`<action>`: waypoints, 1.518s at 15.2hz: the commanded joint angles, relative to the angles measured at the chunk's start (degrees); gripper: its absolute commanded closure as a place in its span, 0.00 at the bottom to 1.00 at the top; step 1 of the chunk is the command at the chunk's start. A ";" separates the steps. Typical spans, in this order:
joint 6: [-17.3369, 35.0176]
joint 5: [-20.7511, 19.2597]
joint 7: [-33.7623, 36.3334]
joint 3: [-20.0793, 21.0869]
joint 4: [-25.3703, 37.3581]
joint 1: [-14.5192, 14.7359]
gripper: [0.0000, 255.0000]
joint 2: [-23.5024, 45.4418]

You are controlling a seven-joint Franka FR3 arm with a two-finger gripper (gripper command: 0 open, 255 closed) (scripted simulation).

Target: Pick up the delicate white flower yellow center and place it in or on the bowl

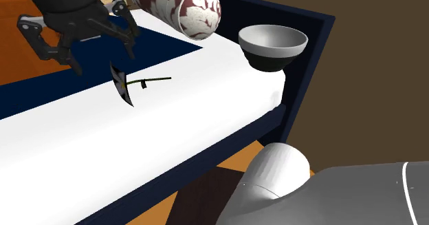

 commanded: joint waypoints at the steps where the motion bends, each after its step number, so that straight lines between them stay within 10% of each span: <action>1: -1.56 -2.63 5.86 1.05 2.03 -3.69 0.00 0.84; 6: -6.80 -7.76 18.43 3.72 5.93 -11.35 0.00 1.14; 21: -1.39 -8.35 18.52 2.21 -1.17 -11.27 0.00 -0.72; 22: -1.39 -8.35 18.52 2.21 -1.17 -11.27 1.00 -0.72; 23: -1.39 -8.35 18.52 2.21 -1.17 -11.27 1.00 -0.72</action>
